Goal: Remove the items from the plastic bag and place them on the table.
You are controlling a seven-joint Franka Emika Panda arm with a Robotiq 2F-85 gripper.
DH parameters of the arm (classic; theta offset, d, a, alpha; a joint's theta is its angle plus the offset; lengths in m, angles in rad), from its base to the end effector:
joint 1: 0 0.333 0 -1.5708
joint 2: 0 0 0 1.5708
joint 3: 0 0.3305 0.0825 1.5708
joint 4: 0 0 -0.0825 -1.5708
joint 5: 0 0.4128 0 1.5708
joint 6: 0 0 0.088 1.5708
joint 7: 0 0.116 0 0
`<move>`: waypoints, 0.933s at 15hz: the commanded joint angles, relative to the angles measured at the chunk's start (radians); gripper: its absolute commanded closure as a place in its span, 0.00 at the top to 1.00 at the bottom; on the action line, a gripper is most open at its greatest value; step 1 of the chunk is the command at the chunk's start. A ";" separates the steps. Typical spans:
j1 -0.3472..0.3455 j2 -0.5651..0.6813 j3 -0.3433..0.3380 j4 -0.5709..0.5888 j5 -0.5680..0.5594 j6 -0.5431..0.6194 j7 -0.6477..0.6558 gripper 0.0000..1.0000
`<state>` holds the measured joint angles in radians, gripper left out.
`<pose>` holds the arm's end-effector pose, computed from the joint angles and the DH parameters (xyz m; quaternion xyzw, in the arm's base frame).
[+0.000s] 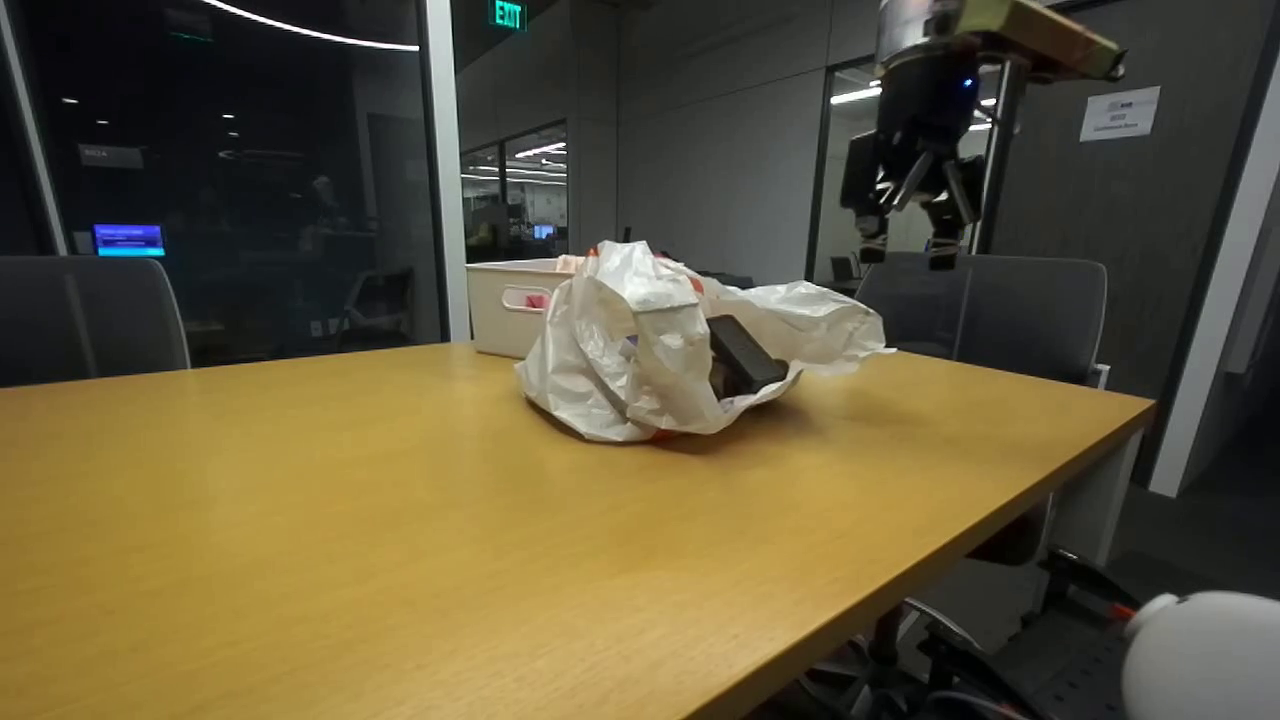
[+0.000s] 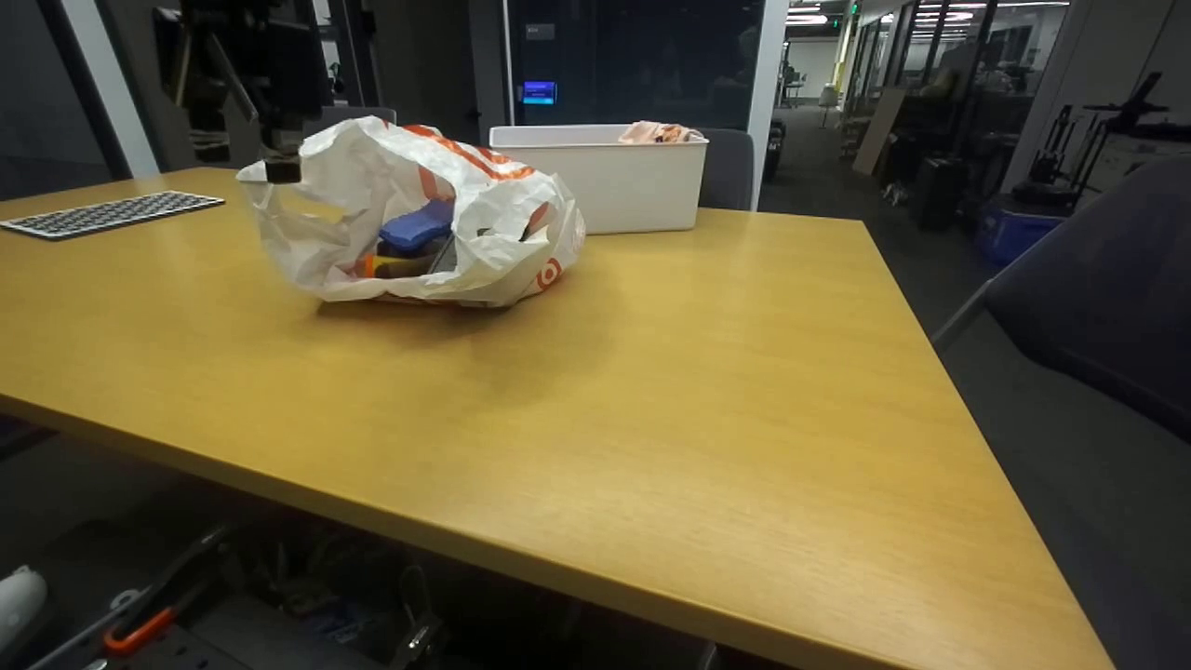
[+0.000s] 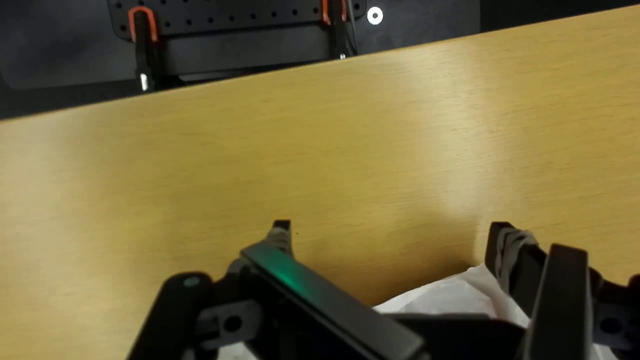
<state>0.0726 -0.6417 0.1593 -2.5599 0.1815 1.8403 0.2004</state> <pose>0.3516 0.1001 0.4587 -0.9980 0.0296 0.0474 0.0300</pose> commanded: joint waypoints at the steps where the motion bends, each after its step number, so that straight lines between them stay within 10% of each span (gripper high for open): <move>1: 0.029 0.184 0.057 0.059 -0.014 0.184 0.008 1.00; 14: -0.017 0.718 -0.034 0.349 -0.237 0.512 0.035 1.00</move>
<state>0.0477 -0.0297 0.1494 -2.3065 -0.0208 2.3271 0.2252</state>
